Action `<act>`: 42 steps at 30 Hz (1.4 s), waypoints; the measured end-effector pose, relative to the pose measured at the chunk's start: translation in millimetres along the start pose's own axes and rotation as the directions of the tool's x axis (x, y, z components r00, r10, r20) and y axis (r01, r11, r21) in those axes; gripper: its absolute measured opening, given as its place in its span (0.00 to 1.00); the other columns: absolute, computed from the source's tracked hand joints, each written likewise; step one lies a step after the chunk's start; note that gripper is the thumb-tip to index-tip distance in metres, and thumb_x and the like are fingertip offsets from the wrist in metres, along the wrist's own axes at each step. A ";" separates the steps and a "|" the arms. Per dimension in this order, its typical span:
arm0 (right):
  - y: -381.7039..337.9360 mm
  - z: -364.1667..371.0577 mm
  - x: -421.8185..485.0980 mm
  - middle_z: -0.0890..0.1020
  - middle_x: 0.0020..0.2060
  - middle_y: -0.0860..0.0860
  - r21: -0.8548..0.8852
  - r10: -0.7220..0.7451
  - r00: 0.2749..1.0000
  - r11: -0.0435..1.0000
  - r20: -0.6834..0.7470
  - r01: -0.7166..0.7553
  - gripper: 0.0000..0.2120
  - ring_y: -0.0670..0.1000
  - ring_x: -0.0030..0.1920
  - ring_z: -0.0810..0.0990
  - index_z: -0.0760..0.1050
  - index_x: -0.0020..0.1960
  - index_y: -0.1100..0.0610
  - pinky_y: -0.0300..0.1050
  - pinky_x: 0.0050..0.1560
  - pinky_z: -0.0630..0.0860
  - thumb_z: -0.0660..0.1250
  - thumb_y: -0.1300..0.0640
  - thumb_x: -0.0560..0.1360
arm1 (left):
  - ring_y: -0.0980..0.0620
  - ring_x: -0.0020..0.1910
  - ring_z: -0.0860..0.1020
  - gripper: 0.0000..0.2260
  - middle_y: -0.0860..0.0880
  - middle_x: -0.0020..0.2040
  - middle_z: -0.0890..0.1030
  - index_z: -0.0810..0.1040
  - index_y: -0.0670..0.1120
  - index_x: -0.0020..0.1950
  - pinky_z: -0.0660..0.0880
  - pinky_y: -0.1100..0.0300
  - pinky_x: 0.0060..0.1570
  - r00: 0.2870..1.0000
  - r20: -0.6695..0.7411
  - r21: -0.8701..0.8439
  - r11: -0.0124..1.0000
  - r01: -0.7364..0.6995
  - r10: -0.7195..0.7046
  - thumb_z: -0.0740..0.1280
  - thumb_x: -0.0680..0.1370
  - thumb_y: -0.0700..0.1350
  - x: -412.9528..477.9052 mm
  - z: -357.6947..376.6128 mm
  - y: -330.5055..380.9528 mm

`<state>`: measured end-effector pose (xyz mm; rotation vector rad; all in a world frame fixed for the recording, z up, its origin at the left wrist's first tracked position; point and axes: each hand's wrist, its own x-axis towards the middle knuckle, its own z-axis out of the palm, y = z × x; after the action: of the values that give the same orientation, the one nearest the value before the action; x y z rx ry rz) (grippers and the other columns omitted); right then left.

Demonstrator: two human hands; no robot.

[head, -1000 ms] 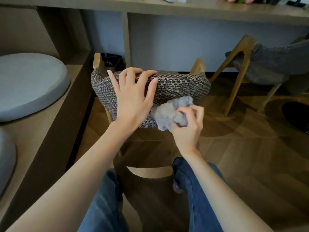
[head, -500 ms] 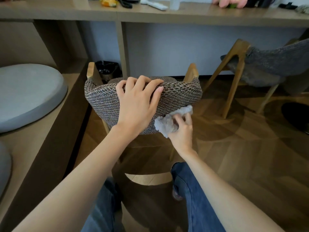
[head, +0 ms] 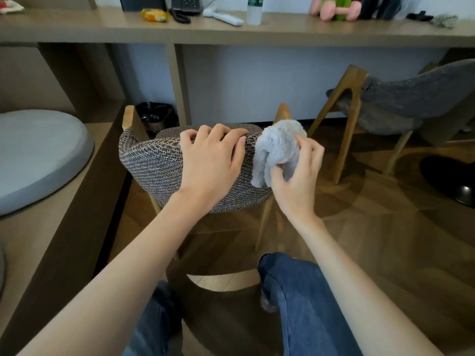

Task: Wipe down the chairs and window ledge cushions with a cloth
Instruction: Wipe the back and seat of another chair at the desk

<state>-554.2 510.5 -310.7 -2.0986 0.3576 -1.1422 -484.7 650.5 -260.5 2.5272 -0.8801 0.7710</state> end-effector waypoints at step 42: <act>47.1 7.5 6.4 0.71 0.52 0.50 0.166 0.244 0.946 0.963 -0.214 -0.211 0.14 0.37 0.48 0.72 0.72 0.54 0.50 0.30 0.51 0.70 0.67 0.63 0.71 | 0.48 0.51 0.78 0.22 0.52 0.53 0.81 0.72 0.56 0.69 0.71 0.55 0.47 0.968 0.142 0.016 0.977 -0.213 0.208 0.53 0.79 0.63 16.2 0.8 -9.8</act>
<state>-540.3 477.1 -342.3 -1.7526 0.5962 -1.2376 -467.4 649.9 -252.9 2.5685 -1.2081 0.6795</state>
